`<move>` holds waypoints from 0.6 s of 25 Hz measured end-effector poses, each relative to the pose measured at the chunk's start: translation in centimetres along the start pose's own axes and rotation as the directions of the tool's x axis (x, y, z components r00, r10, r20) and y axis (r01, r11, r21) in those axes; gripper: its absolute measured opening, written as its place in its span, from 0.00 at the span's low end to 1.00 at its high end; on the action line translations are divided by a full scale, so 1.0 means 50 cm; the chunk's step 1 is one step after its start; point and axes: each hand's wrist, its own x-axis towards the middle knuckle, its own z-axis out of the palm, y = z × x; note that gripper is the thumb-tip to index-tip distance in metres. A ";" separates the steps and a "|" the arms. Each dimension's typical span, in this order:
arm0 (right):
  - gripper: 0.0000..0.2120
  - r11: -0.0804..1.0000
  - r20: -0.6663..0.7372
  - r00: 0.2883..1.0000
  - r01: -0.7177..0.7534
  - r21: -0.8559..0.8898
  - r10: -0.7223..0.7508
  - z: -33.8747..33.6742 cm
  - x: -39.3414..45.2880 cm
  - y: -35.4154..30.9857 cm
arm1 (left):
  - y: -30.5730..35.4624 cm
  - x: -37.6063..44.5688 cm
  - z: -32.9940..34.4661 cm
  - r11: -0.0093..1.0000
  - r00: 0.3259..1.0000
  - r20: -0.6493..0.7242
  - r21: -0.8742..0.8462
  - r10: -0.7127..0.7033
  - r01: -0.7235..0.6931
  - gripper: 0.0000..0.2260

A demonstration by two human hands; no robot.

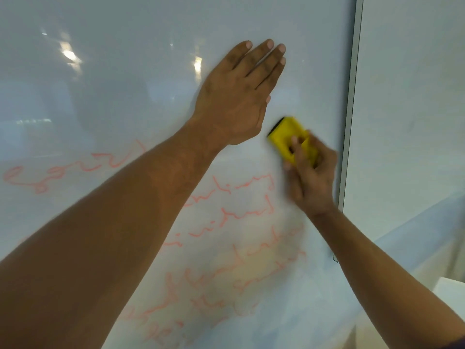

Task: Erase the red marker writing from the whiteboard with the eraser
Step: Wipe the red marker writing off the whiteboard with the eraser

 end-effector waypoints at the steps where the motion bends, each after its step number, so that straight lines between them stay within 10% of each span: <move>1: 0.22 0.987 0.060 0.986 0.159 -0.015 -0.158 -0.007 -0.006 0.006 | -0.003 0.000 0.001 1.000 1.000 -0.001 -0.004 0.006 -0.006 0.27; 6: 0.21 0.980 -0.080 0.977 -0.197 0.017 0.198 0.003 0.008 0.002 | -0.005 -0.001 0.004 1.000 1.000 0.000 0.004 0.017 -0.017 0.27; 9: 0.21 0.988 0.043 0.988 0.152 -0.021 -0.151 -0.004 -0.032 -0.002 | -0.009 -0.005 0.003 0.998 0.999 0.012 0.032 0.052 -0.053 0.27; 13: 0.21 0.951 -0.122 0.943 -0.309 0.020 0.309 0.003 -0.019 -0.013 | -0.022 -0.015 0.002 0.986 0.988 0.049 0.076 0.145 -0.149 0.27; 15: 0.22 0.999 -0.072 0.996 -0.051 -0.006 0.051 0.017 -0.045 -0.049 | -0.038 -0.018 -0.002 0.978 0.979 0.064 0.072 0.193 -0.197 0.27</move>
